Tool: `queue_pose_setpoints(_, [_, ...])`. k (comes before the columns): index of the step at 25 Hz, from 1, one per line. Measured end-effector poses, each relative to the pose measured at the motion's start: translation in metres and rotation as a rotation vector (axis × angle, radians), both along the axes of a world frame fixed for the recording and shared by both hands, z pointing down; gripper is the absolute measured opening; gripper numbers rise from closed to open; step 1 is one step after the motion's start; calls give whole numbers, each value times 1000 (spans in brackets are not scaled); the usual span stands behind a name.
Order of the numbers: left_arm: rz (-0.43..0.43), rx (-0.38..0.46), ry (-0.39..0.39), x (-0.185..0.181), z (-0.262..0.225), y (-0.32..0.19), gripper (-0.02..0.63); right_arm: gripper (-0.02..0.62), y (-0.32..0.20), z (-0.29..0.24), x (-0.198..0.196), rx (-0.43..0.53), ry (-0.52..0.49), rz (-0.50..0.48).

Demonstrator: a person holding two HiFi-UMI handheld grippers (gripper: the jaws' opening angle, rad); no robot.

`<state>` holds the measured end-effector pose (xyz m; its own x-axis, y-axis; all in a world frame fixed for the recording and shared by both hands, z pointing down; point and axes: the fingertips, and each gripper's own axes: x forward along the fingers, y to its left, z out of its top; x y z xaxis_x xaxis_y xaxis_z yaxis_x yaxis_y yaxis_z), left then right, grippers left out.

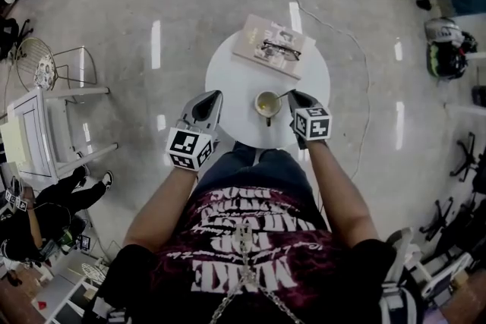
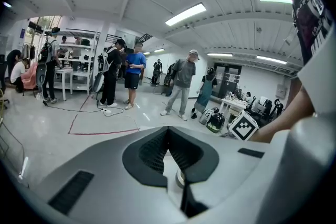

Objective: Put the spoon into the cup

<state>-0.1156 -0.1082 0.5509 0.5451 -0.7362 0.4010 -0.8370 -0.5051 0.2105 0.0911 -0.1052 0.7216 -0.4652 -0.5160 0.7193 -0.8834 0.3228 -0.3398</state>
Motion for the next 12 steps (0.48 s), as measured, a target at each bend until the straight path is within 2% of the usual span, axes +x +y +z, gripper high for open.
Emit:
queue_pose_setpoints(4, [10, -4, -1, -2, 3, 0, 29, 34, 3, -1, 3, 10, 6, 19])
queue_pose_setpoints(9, [28, -13, 1, 0, 7, 3, 29, 38, 0, 0, 15, 9, 15, 96])
queue_pose_setpoints(10, [29, -15, 1, 0, 7, 3, 29, 64, 1, 2, 17, 2, 15, 107])
queue_pose_setpoints(11, [29, -16, 1, 0, 8, 4, 29, 123, 1, 4, 19, -4, 13, 117])
queue_pose_setpoints(12, [29, -17, 2, 0, 8, 4, 29, 141, 1, 5, 20, -10, 7, 126])
